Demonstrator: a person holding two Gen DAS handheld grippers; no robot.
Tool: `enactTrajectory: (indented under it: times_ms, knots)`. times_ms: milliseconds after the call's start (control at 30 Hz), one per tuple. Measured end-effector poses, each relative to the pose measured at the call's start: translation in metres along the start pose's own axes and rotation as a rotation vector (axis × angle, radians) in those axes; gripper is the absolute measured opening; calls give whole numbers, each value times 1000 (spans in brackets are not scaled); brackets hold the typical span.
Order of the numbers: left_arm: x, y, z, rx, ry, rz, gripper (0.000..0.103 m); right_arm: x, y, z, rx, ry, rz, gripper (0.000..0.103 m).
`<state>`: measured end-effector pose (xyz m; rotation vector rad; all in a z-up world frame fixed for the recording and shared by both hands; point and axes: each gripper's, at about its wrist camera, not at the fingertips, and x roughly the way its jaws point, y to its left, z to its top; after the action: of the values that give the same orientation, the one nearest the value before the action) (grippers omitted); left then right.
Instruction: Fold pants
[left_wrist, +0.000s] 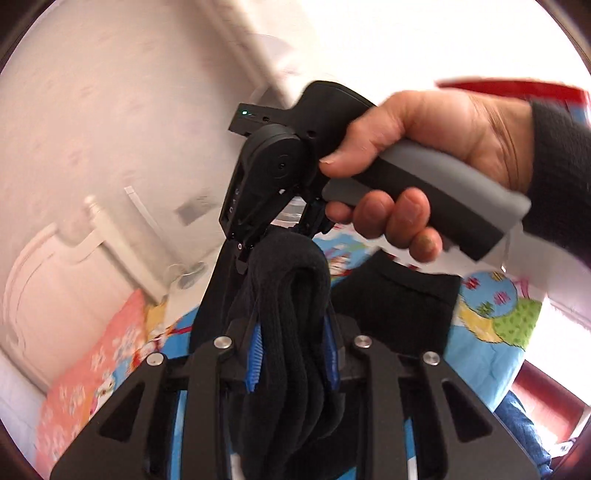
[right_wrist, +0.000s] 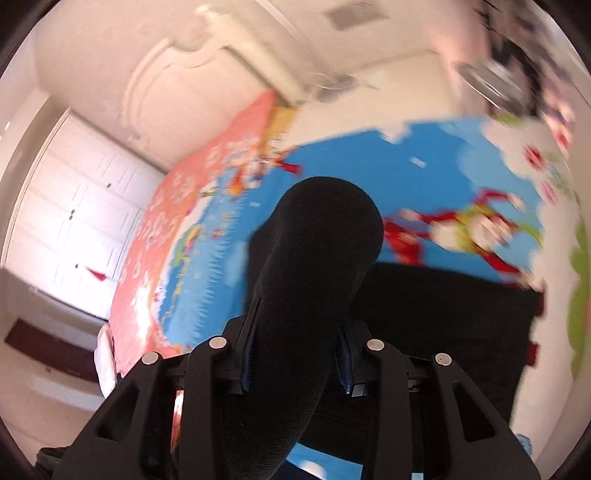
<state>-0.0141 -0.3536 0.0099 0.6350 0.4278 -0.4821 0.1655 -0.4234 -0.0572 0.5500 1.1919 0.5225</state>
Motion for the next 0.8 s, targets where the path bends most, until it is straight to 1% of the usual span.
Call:
enactTrajectory:
  times_ms: [67,100,133,167,200,233,267,300,333,400,433,467,500,567,600,633,667,700,733,800]
  knots:
    - [27,-49,-4,74,33,-20,27,14,-39,-12,42,34,-21,33]
    - [39,-72,-9,99,48,-33,28,24,-55,-18,51,57,-49,33]
    - [46,-83,-14,114,55,-31,33,29,-62,-22,52,66,-57,33]
    - [53,-98,-21,144,57,-24,38,32,-65,-25,40,63,-32,33]
    - [54,-109,-29,179,42,-15,47,32,-64,-27,27,54,-19,37]
    - [51,-116,-37,210,21,3,56,31,-62,-27,19,47,-26,40]
    - [45,-123,-47,248,-14,34,62,28,-60,-27,11,37,-47,47]
    - [40,-126,-57,266,-38,54,66,26,-59,-26,5,28,-66,66]
    - [36,-128,-65,270,-48,68,66,25,-57,-24,-2,15,-73,75]
    - [30,-126,-79,277,-75,102,66,27,-57,-20,4,23,-56,75]
    - [29,-124,-84,290,-91,137,66,29,-58,-18,4,28,-52,75]
    - [31,-123,-88,301,-86,155,66,32,-59,-16,5,38,-56,75]
    - [34,-123,-90,309,-70,156,66,40,-61,-11,9,55,-68,75]
    - [45,-124,-95,310,-20,137,66,44,-68,-6,18,78,-98,72]
    - [49,-127,-92,317,-16,148,66,45,-67,-5,18,84,-112,66]
    - [53,-127,-93,327,-18,158,63,44,-68,-6,15,86,-115,58]
    - [57,-127,-94,339,-16,159,60,43,-66,-5,9,90,-114,52]
    - [60,-128,-95,353,-10,153,41,42,-61,-5,0,96,-119,42]
    - [62,-130,-96,369,-5,151,28,41,-59,-4,-6,98,-128,36]
    - [63,-128,-96,373,-12,156,24,37,-48,-3,-35,97,-145,31]
